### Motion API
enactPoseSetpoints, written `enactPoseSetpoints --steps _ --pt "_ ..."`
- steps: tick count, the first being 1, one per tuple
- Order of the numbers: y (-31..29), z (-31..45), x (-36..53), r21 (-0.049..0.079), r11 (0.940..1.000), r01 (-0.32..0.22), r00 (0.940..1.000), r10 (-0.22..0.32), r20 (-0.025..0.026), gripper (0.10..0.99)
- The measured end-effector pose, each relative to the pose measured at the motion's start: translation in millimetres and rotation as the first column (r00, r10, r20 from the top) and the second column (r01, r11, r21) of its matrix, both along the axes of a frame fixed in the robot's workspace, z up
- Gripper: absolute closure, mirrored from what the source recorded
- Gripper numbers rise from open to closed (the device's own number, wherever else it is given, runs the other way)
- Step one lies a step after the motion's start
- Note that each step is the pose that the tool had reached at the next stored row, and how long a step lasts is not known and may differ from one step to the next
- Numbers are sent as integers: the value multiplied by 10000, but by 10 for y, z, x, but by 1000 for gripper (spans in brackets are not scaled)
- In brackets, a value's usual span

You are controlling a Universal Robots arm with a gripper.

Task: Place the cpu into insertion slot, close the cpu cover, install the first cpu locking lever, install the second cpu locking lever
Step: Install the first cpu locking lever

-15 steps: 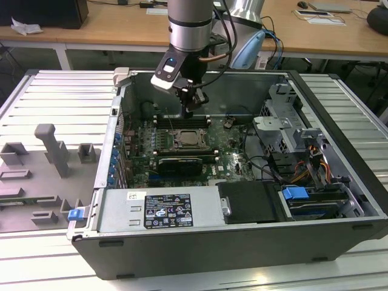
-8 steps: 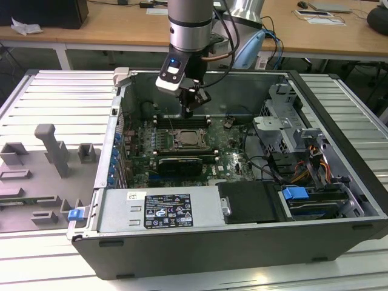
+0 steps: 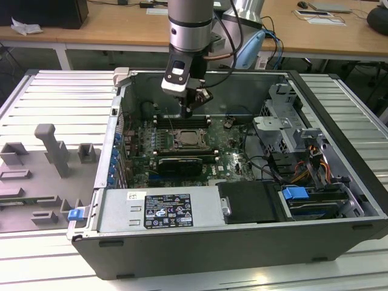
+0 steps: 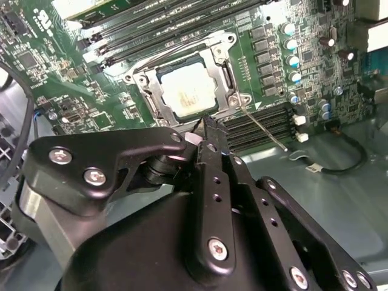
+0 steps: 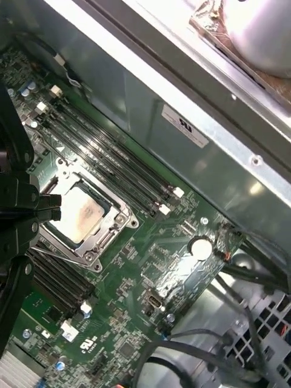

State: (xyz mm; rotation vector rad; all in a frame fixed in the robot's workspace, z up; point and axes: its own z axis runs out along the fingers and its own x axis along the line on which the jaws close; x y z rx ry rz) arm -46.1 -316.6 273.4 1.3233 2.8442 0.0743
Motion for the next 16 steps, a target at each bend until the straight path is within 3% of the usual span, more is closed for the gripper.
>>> enactPoseSetpoints --steps 5,8,16 --pt "-7 0 -16 6 9988 -480 9988 480 1 980" --pt "-7 0 -17 6 9951 -987 9951 987 1 980" --pt "-7 0 -17 6 9860 -1665 9860 1665 1 980"
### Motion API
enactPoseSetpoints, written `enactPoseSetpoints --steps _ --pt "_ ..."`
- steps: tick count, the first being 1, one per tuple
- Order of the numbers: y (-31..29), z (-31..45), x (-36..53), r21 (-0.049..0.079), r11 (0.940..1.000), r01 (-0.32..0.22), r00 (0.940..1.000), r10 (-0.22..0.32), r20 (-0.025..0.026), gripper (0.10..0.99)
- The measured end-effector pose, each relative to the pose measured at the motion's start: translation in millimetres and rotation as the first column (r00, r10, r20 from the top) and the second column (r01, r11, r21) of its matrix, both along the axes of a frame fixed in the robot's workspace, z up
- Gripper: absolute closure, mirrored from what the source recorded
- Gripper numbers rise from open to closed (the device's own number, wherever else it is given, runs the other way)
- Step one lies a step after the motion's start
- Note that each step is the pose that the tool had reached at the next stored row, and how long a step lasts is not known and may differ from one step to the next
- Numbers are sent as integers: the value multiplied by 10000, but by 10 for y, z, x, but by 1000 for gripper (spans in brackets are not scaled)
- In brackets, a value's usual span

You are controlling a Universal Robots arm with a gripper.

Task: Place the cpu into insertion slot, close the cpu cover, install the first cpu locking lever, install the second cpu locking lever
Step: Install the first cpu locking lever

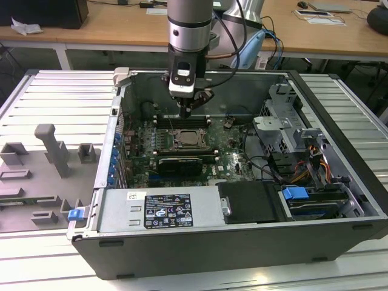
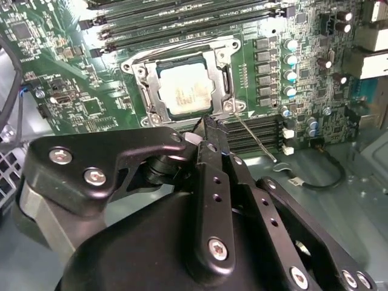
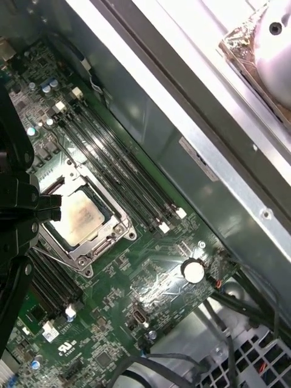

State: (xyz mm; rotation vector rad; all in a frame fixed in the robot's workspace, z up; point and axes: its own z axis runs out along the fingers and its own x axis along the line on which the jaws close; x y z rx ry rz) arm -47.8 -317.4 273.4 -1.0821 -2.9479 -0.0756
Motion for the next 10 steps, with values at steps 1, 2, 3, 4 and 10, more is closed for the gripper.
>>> enactPoseSetpoints --steps 1,2,3,4,10 --pt "0 0 0 0 9999 -120 9999 120 0 980" --pt "0 0 0 0 9998 -204 9998 204 0 980" --pt "0 0 0 0 9996 -294 9996 294 0 980" --pt "0 0 0 0 9992 -406 9992 406 0 980" --pt "0 0 0 0 9914 -1309 9914 1309 0 980"
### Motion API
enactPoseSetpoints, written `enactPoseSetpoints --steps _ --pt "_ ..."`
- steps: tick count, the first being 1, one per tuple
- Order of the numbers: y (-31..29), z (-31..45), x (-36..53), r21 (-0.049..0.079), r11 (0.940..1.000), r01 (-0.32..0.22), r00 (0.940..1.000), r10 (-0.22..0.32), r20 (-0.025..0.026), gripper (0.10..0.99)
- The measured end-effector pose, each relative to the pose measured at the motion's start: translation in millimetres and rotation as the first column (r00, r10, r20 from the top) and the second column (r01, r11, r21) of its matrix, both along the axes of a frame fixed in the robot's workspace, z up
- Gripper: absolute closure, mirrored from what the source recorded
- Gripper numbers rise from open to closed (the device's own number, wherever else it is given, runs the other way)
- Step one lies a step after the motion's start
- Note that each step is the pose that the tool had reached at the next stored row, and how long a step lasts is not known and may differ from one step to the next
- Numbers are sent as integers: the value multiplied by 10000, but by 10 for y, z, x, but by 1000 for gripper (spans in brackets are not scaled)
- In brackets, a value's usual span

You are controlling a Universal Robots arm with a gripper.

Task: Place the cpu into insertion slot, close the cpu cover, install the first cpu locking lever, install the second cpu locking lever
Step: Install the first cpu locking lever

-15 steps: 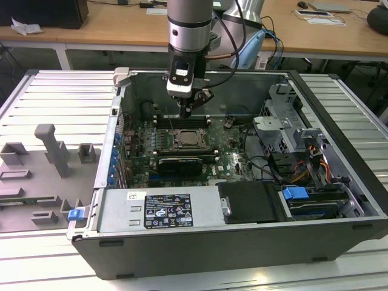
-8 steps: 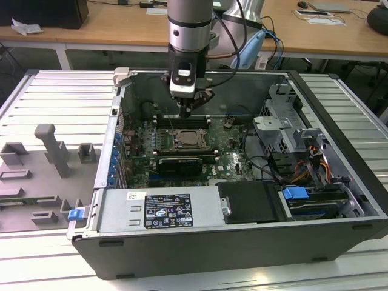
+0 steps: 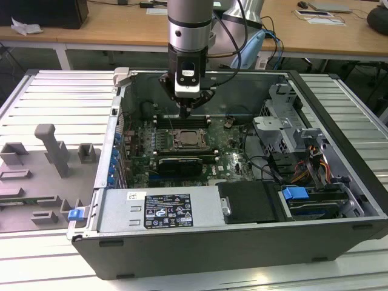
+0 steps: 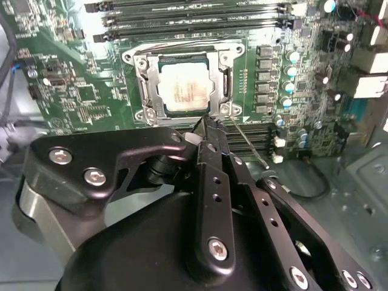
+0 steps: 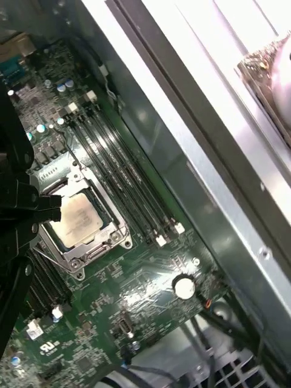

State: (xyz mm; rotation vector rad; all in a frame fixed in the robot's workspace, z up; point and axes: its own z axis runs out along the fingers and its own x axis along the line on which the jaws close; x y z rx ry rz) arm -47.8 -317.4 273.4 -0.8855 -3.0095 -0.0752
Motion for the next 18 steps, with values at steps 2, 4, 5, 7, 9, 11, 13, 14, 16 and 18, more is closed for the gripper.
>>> enactPoseSetpoints --steps 2,4,5,7,9,11,13,14,16,18 --pt "0 0 0 0 9996 -293 9996 293 0 980" --pt "0 0 0 0 9985 -554 9985 554 0 980" --pt "0 0 0 0 9976 -695 9976 695 0 980" --pt "0 0 0 0 9949 -1006 9949 1006 0 980" --pt "0 0 0 0 9917 -1282 9917 1282 0 980" --pt "0 0 0 0 9867 -1624 9867 1624 0 980" --pt "0 0 0 0 9808 -1951 9808 1951 0 980" --pt "0 -1 0 0 9765 -2157 9765 2157 0 980" --pt "0 -1 0 0 9703 -2420 9703 2420 0 980" --pt "0 -1 0 0 9628 -2703 9628 2703 0 980"
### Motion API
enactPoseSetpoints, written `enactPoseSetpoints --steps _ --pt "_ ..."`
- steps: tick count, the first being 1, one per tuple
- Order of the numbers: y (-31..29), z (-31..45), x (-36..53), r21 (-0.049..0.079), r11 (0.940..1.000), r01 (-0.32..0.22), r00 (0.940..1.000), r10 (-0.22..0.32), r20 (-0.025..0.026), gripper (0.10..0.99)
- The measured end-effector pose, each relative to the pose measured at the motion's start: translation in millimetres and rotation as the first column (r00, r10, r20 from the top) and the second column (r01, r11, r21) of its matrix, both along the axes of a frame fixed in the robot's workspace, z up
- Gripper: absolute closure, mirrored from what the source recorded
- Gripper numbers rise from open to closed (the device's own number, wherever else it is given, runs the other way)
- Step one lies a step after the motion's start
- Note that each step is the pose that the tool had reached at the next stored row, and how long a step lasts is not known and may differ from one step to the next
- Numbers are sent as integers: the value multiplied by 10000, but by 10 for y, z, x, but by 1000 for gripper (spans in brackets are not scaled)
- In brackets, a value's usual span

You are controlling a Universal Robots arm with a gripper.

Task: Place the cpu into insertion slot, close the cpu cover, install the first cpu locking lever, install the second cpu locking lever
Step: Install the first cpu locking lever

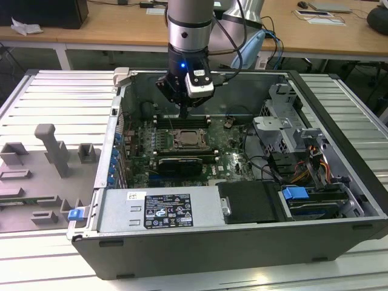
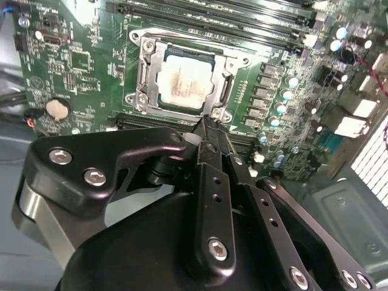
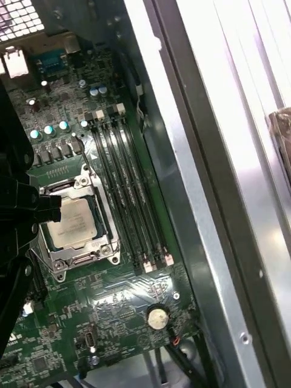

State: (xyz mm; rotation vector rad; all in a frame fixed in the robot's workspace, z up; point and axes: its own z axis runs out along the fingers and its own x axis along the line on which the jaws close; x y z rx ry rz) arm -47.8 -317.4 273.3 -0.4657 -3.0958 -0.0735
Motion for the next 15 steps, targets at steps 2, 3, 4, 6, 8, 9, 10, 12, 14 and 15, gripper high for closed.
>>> enactPoseSetpoints --steps 2,3,4,6,8,9,10,12,14,15 --pt "0 0 0 0 9997 -262 9997 262 0 980" --pt "0 0 0 0 9991 -432 9991 432 0 980" --pt "0 0 0 0 9986 -537 9986 537 0 980" --pt "0 -1 0 0 9968 -801 9968 801 1 980" --pt "0 -1 0 1 9942 -1077 9942 1077 0 980" --pt "0 -1 0 1 9928 -1196 9928 1196 0 980" --pt "0 -1 0 1 9890 -1480 9890 1480 1 980" --pt "0 -2 0 1 9799 -1994 9799 1994 0 980" --pt "0 -3 0 0 9697 -2441 9697 2441 0 980" --pt "0 -3 0 0 9648 -2631 9648 2631 0 980"
